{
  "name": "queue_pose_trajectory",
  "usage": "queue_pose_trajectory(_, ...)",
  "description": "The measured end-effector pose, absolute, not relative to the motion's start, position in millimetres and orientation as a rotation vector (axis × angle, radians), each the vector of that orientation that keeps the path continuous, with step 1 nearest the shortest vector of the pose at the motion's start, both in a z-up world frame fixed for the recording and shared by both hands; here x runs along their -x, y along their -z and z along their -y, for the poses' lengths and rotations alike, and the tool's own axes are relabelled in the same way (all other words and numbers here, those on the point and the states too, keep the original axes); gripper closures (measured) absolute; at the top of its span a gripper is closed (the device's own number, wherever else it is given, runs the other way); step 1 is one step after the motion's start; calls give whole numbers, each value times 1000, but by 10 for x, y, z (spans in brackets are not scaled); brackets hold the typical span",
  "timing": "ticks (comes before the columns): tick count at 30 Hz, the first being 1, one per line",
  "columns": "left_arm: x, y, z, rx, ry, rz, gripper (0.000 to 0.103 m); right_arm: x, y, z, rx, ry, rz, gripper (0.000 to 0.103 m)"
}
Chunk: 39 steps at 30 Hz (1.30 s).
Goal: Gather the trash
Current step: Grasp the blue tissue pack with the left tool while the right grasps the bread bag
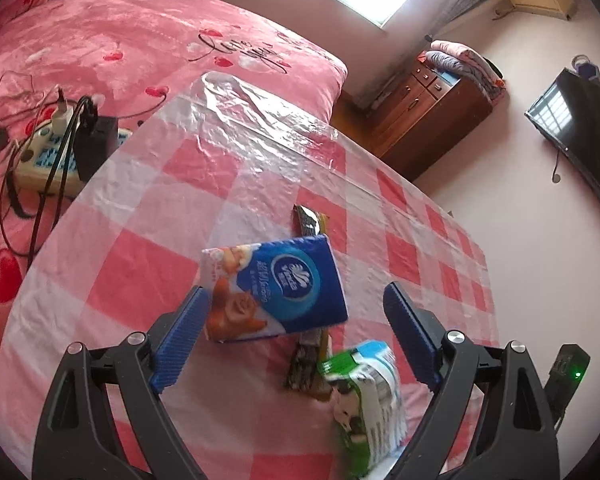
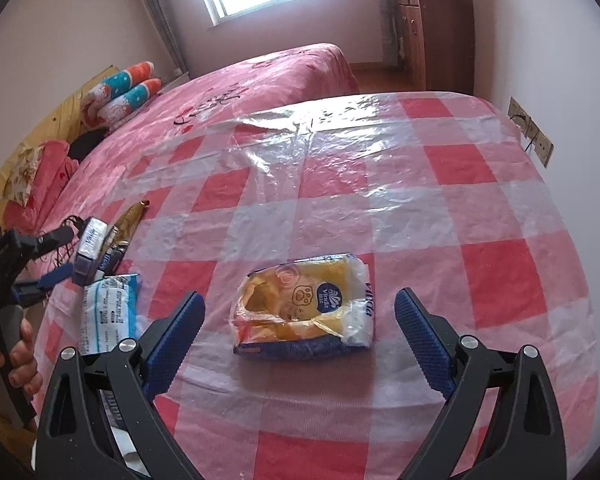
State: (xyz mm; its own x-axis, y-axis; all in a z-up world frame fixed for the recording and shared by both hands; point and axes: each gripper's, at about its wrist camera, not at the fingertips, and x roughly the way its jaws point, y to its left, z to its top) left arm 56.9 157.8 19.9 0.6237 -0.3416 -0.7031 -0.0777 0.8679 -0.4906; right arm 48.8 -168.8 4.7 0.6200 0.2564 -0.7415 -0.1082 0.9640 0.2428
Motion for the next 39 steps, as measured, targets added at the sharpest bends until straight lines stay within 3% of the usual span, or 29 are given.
queue_pose_trajectory(12, -685, -43, -1579, 475, 121, -889, 15, -566, 9, 1556, -117, -201, -893, 8)
queue_pose_trajectory(16, -656, -40, -1539, 433, 83, -875, 27, -583, 17, 1477, -66, -187, -905, 8)
queue_pose_trajectory(18, -642, -40, -1555, 445, 81, -869, 27, -587, 23, 1474, -59, -180, -907, 9)
queue_pose_trajectory(20, -630, -40, -1565, 447, 77, -867, 28, -589, 23, 1455, -30, -150, -904, 19)
queue_pose_trajectory(23, -600, -39, -1561, 441, 70, -867, 28, -584, 27, 1387, 16, -137, -904, 27)
queue_pose_trajectory(39, -222, -70, -1575, 442, 106, -878, 28, -494, -12, 1493, -59, -218, -874, 37)
